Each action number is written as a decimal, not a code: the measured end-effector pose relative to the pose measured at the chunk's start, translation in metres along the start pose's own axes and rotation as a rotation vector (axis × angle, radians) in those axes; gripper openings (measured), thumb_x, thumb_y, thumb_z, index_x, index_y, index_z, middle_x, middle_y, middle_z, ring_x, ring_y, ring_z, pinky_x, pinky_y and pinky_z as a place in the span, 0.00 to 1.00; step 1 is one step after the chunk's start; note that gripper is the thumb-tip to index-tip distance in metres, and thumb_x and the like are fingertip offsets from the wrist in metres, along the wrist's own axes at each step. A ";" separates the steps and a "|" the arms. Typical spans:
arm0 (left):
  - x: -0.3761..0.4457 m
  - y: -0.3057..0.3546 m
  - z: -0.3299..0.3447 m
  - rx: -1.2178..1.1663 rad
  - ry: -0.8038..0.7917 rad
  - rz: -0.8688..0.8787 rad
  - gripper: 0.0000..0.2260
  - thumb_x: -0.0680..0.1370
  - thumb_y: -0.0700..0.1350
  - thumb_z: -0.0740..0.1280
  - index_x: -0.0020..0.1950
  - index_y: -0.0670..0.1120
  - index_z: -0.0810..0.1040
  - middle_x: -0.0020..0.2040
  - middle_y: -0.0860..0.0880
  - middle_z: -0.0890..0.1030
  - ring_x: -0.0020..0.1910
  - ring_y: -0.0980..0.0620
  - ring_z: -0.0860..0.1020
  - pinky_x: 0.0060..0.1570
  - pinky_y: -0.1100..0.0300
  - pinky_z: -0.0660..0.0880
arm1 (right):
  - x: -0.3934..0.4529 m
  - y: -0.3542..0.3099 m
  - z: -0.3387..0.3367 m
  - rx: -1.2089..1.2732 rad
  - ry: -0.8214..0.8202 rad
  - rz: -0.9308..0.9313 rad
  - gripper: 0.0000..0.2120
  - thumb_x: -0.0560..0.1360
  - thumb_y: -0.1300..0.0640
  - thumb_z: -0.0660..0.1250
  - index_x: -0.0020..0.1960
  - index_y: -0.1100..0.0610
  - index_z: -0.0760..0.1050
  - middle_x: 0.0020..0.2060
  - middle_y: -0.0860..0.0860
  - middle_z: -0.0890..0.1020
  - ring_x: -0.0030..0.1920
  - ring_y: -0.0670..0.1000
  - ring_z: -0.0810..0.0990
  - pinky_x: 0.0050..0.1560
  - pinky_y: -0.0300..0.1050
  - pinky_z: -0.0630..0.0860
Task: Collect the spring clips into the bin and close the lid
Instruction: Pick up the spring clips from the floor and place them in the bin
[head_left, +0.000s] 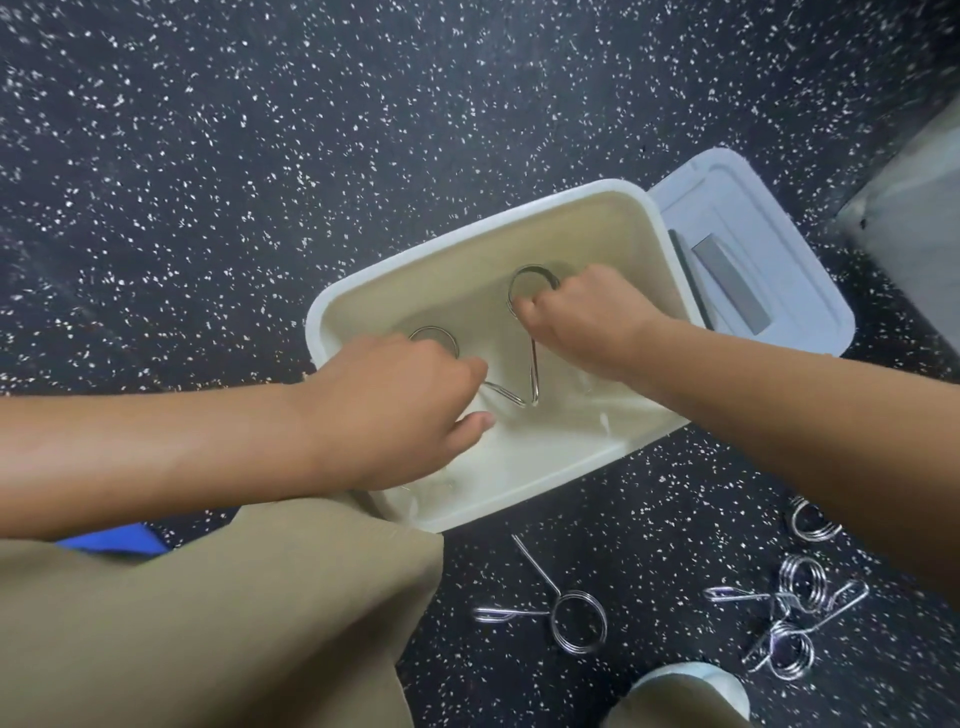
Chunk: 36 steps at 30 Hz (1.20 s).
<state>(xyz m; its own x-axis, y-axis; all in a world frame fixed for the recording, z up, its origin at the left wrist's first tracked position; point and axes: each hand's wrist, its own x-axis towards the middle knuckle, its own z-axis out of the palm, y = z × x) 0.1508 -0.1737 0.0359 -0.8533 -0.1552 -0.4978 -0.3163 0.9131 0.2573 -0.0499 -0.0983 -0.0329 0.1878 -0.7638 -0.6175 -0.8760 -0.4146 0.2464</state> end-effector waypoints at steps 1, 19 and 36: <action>0.000 -0.001 0.001 0.006 -0.002 -0.001 0.18 0.81 0.62 0.51 0.50 0.49 0.71 0.43 0.49 0.80 0.36 0.44 0.70 0.37 0.53 0.69 | 0.004 -0.002 0.003 -0.002 -0.056 0.000 0.16 0.66 0.65 0.69 0.53 0.55 0.74 0.36 0.49 0.84 0.37 0.53 0.85 0.25 0.40 0.54; 0.007 0.007 -0.007 0.039 0.047 0.055 0.18 0.81 0.62 0.51 0.49 0.49 0.71 0.44 0.49 0.82 0.38 0.44 0.73 0.35 0.53 0.66 | -0.014 -0.014 -0.013 0.338 0.109 0.321 0.13 0.74 0.66 0.61 0.57 0.56 0.69 0.42 0.51 0.78 0.36 0.59 0.79 0.26 0.42 0.53; 0.018 0.083 -0.012 0.013 0.081 0.331 0.16 0.81 0.61 0.50 0.45 0.50 0.65 0.37 0.50 0.75 0.32 0.44 0.70 0.33 0.54 0.69 | -0.192 -0.003 -0.013 0.561 0.388 0.512 0.09 0.80 0.52 0.62 0.47 0.58 0.74 0.29 0.52 0.80 0.22 0.60 0.73 0.25 0.44 0.67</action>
<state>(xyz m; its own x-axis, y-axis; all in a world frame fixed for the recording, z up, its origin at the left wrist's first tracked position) 0.1043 -0.1053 0.0582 -0.9392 0.1211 -0.3212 -0.0118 0.9237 0.3830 -0.0776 0.0432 0.0951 -0.2418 -0.9482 -0.2060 -0.9657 0.2559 -0.0443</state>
